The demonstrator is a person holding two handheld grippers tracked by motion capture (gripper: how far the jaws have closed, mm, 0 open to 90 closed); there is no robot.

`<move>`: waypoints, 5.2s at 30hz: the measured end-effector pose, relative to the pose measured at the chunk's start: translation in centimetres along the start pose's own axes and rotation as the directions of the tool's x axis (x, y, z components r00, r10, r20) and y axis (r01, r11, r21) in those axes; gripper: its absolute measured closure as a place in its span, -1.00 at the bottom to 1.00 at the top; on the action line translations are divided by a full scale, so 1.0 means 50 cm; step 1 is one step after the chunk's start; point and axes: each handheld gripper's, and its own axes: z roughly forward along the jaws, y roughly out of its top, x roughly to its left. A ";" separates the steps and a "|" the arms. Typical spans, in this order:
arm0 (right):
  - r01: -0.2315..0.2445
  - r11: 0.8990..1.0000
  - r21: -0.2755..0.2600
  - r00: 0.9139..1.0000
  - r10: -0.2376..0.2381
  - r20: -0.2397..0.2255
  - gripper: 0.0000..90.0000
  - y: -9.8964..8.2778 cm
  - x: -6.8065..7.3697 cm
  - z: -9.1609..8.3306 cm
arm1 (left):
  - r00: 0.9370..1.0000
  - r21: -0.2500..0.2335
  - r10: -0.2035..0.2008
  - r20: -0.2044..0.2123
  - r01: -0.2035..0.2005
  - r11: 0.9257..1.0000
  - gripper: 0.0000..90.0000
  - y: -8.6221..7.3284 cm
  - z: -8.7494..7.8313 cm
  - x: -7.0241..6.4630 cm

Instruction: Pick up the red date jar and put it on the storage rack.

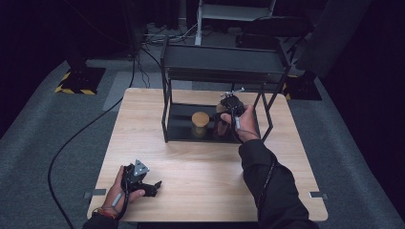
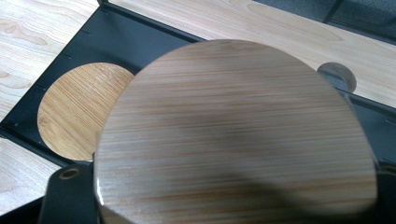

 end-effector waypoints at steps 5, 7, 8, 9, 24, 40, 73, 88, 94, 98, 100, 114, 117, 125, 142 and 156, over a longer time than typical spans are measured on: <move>-0.013 1.000 0.009 1.000 0.013 -0.007 -0.45 0.004 -0.005 0.003 | 1.000 0.000 0.000 0.000 0.000 1.000 -0.99 0.000 0.000 0.000; -0.024 1.000 0.013 1.000 0.024 -0.008 -0.46 0.006 -0.007 0.004 | 1.000 0.000 0.000 0.000 0.000 1.000 -0.99 0.000 0.000 0.000; -0.026 1.000 0.013 1.000 0.026 -0.007 -0.46 0.006 -0.007 0.004 | 1.000 0.000 0.000 0.000 0.000 1.000 -0.99 0.000 0.000 0.000; -0.025 1.000 0.014 1.000 0.025 -0.007 -0.46 0.007 -0.006 0.004 | 1.000 0.000 0.004 0.003 -0.004 1.000 -0.99 0.000 0.000 0.000; -0.039 0.999 0.027 0.999 0.039 0.021 -0.81 0.010 -0.003 0.002 | 1.000 0.000 0.009 0.005 -0.009 1.000 -0.99 0.000 0.000 0.001; 0.008 0.999 0.037 0.999 -0.010 0.049 -0.90 0.008 0.014 -0.018 | 1.000 0.000 0.010 0.005 -0.010 1.000 -0.99 0.000 0.000 0.001; 0.215 0.974 -0.072 0.977 -0.215 0.007 -0.90 -0.095 0.015 -0.167 | 1.000 0.000 0.009 0.005 -0.009 1.000 -0.99 0.000 0.000 0.001; 0.265 0.956 -0.126 0.963 -0.270 -0.022 -0.92 -0.181 -0.014 -0.243 | 1.000 0.001 0.010 0.005 -0.010 1.000 -0.99 0.000 0.000 0.001; 0.280 0.947 -0.154 0.956 -0.289 -0.040 -0.92 -0.225 -0.030 -0.269 | 1.000 0.001 0.009 0.006 -0.009 1.000 -0.99 0.000 0.000 0.001; 0.283 0.945 -0.166 0.954 -0.294 -0.048 -0.92 -0.249 -0.039 -0.281 | 1.000 0.001 0.009 0.006 -0.009 1.000 -0.99 0.000 0.000 0.001; 0.282 0.944 -0.171 0.955 -0.294 -0.046 -0.92 -0.256 -0.041 -0.284 | 1.000 0.000 0.009 0.006 -0.009 1.000 -0.99 0.000 0.000 0.001; 0.308 0.933 -0.184 0.946 -0.321 -0.044 -0.92 -0.328 -0.067 -0.298 | 1.000 0.000 0.009 0.006 -0.009 1.000 -0.99 0.000 0.000 0.001; 0.315 0.931 -0.186 0.944 -0.328 -0.041 -0.92 -0.341 -0.071 -0.300 | 1.000 0.001 0.009 0.006 -0.009 1.000 -0.99 0.000 0.000 0.001; 0.311 0.929 -0.200 0.945 -0.324 -0.039 -0.92 -0.377 -0.083 -0.311 | 1.000 0.000 0.009 0.006 -0.009 1.000 -0.99 0.000 0.000 0.001; 0.282 0.936 -0.211 0.955 -0.295 -0.033 -0.93 -0.468 -0.120 -0.321 | 1.000 0.001 0.011 0.007 -0.011 1.000 -0.99 0.001 0.000 0.002; 0.296 0.943 -0.150 0.953 -0.302 -0.013 -0.93 -0.520 -0.134 -0.287 | 1.000 0.001 0.009 0.008 -0.009 1.000 -0.99 0.001 0.000 0.002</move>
